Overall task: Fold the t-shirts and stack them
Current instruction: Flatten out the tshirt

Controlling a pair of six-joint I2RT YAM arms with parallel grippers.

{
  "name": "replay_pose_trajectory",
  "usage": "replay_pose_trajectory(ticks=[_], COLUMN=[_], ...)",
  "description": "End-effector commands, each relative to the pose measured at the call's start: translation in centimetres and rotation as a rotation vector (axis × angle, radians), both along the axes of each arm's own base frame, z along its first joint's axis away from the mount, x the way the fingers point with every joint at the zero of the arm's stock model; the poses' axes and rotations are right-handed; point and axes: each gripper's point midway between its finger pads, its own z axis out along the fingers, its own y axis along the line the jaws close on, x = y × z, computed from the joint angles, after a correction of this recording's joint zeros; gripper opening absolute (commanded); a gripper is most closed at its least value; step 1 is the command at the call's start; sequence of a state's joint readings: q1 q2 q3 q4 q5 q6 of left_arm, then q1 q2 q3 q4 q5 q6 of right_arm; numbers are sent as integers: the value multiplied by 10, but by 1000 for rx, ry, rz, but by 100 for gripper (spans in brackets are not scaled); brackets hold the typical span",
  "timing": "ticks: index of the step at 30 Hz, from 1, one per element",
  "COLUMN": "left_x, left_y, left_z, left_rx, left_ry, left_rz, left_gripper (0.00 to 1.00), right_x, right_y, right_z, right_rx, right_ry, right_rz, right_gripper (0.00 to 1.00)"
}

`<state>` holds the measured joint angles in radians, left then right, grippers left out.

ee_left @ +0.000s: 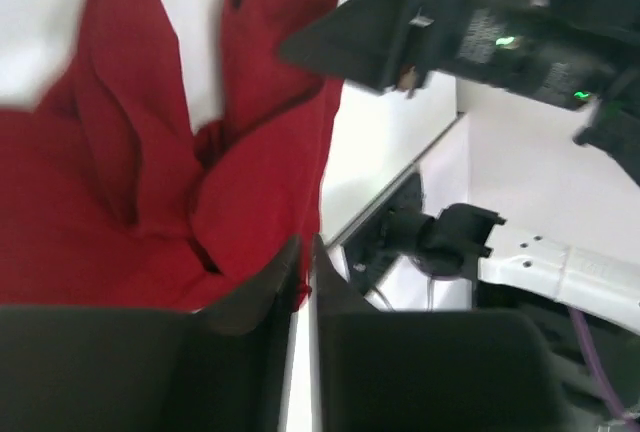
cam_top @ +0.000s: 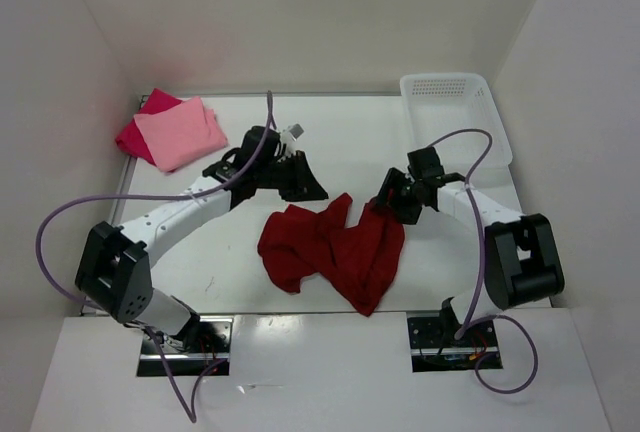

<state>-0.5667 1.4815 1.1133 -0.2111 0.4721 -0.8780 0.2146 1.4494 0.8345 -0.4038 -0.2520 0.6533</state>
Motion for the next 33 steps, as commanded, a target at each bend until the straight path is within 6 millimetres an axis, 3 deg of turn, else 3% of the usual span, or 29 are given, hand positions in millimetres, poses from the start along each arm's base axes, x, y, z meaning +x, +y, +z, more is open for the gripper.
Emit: replay_pose_trajectory(ticks=[1, 3, 4, 5, 6, 8, 10, 11, 12, 16, 19, 20, 22, 23, 25, 26, 27, 29, 30, 31, 33], left_x=[9, 24, 31, 33, 36, 35, 29, 27, 25, 30, 30, 30, 39, 51, 77, 99, 112, 131, 140, 142, 137], left_y=[16, 46, 65, 74, 88, 103, 106, 107, 108, 103, 101, 99, 101, 94, 100, 99, 104, 128, 139, 167, 196], left_z=[2, -26, -48, -61, -81, -109, -139, -147, -157, -162, -160, -156, -137, -105, -55, -5, 22, 92, 146, 178, 221], left_rx=[58, 188, 286, 317, 374, 463, 503, 513, 527, 509, 509, 497, 444, 372, 313, 264, 233, 149, 104, 80, 41], left_ry=[-31, -35, -23, 2, 27, 61, 131, 151, 180, 172, 171, 163, 147, 83, -23, -113, -159, -282, -393, -451, -554], left_rz=[-11, 32, 66, 92, 101, 101, 76, 71, 65, 59, 30, 27, 64, 84, 140, 165, 186, 242, 282, 354, 425], left_gripper=[26, 46, 64, 64, 74, 81, 82, 82, 82, 50, 26, 12, 2, 0, 0, 0, 0, 0, 0, 0, 0], right_x=[28, 35, 37, 37, 33, 33, 29, 29, 29, 32, 45, 47, 55, 58, 73, 87, 94, 100, 105, 104, 103], right_y=[14, 6, 3, 0, -6, -7, -6, -6, -6, -2, 3, 6, 12, 15, 26, 32, 33, 36, 37, 36, 15], right_z=[16, 15, 16, 17, 10, 10, 4, 0, 0, 15, 48, 58, 78, 90, 132, 171, 191, 229, 284, 305, 348], right_rx=[13, -34, -52, -66, -91, -96, -89, -92, -92, -80, -39, -25, 6, 24, 75, 103, 102, 101, 126, 127, 150], right_ry=[-73, -78, -81, -86, -73, -83, -61, -51, -50, -92, -183, -206, -241, -268, -357, -432, -471, -523, -634, -677, -759], right_rz=[19, -13, -25, -35, -48, -53, -55, -54, -54, -47, -52, -48, -33, -25, 9, 18, 28, 53, 52, 58, 18], right_gripper=[76, 71, 64, 59, 55, 45, 38, 25, 20, 9, 8, 6, 5, 5, 3, 3, 3, 3, 3, 3, 3])
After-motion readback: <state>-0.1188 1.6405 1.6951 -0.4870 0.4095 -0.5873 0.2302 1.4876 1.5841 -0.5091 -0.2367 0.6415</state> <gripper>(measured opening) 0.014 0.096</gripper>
